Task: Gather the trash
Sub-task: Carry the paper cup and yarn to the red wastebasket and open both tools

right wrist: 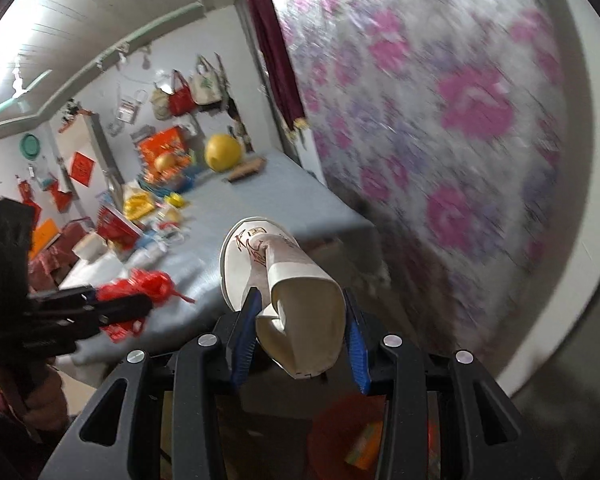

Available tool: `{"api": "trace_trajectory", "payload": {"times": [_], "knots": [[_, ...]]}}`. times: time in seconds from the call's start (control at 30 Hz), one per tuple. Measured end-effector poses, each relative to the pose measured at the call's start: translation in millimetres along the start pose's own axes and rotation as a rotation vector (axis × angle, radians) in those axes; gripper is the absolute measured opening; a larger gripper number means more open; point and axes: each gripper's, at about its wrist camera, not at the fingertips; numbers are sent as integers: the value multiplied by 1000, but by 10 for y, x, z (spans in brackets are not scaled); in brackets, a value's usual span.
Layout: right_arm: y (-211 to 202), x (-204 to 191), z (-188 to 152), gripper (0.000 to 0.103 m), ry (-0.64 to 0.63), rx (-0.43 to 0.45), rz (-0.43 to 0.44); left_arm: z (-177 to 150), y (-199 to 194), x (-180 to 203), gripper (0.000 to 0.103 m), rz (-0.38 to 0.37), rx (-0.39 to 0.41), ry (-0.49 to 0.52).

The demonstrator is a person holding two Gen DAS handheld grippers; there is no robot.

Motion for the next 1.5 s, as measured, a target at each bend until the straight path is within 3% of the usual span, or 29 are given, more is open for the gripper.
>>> {"api": "trace_trajectory", "payload": {"times": [0.23,0.3,0.37,0.43,0.57,0.7,0.77,1.03,1.17,1.5], "knots": [[292,425,-535,40,8,-166,-126,-59,294,340,37,-37,-75,59],[498,534,-725,42,14,-252,-140,-75,375,402,37,-53,-97,67],[751,649,-935,50,49,-346,-133,-106,447,434,37,-64,-120,73],[885,746,-1058,50,97,-383,-130,-139,518,463,37,-66,-143,81],[711,797,-904,50,115,-294,-125,-178,658,494,37,-72,-185,83],[338,867,-620,63,99,-138,-200,-187,758,544,37,-97,-211,87],[193,927,-547,64,116,-90,-205,-203,813,603,37,-106,-227,102],[128,1001,-547,64,147,-69,-192,-255,1084,822,40,-130,-277,176],[85,980,-552,64,150,-59,-180,-259,1158,792,80,-101,-286,156],[-20,913,-488,65,156,-25,-152,-212,989,693,88,-44,-226,149]]}}
Point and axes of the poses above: each gripper's, at about its wrist camera, not at the fingertips, and y roughly the way its jaws point, x to its right, z to its top, and after that the axes turned 1 degree about -z, right-handed
